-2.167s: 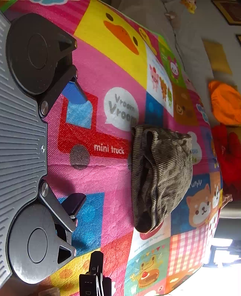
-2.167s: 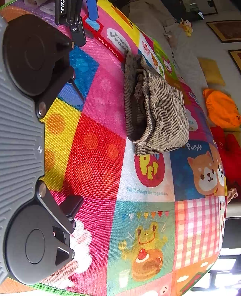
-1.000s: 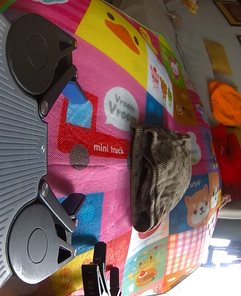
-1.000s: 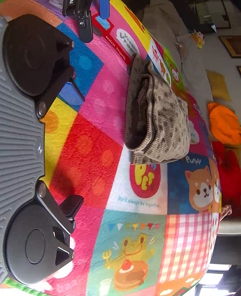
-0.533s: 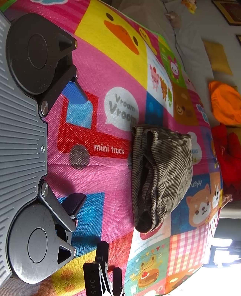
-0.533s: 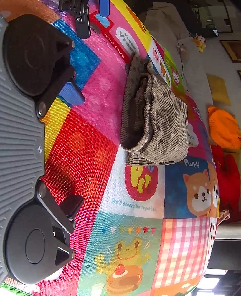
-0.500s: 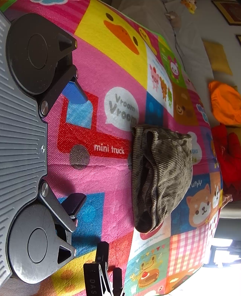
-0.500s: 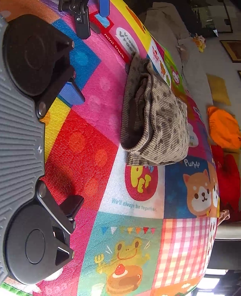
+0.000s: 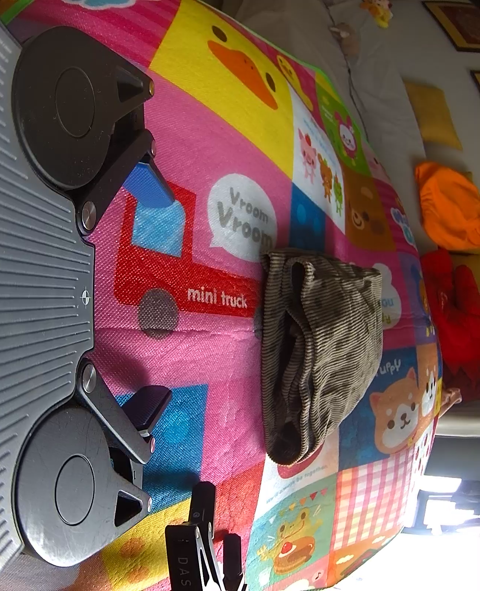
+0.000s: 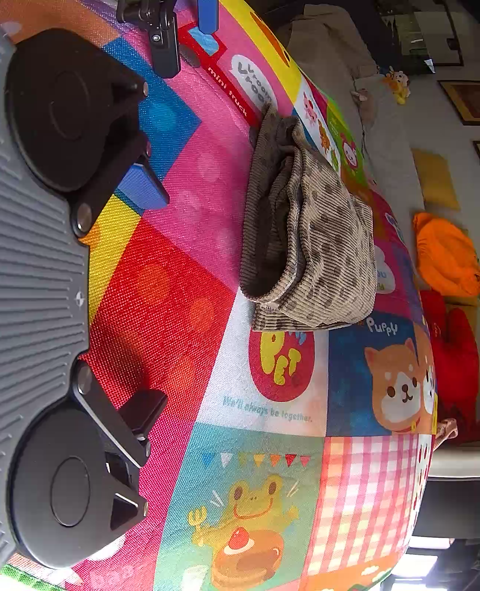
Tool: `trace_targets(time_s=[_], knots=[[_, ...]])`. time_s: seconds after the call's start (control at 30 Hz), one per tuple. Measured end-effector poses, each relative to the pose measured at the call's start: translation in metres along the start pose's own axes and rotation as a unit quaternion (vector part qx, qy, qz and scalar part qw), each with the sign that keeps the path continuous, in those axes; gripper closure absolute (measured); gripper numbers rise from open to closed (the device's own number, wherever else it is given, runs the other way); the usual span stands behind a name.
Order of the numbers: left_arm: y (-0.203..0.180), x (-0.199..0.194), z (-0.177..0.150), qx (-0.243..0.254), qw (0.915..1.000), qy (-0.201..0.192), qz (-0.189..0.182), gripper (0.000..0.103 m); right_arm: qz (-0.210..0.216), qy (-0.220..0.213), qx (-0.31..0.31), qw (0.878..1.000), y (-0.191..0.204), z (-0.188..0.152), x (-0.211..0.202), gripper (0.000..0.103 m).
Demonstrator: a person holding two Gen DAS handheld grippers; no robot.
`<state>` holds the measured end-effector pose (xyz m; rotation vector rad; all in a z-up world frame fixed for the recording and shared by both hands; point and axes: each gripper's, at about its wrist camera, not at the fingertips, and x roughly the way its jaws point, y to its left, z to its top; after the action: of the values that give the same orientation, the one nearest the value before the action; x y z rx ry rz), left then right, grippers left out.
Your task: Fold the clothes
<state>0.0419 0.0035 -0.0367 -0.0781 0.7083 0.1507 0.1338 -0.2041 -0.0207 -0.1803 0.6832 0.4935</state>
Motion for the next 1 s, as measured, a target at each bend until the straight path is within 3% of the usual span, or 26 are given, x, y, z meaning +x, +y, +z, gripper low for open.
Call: trace_targets(time_s=[1.0], knots=[[0.0034,0.0,0.0031,-0.009,0.9999,0.009,-0.009,0.0,0.0,0.0,0.0,1.0,-0.0005,-0.0001,-0.0005,0.0]])
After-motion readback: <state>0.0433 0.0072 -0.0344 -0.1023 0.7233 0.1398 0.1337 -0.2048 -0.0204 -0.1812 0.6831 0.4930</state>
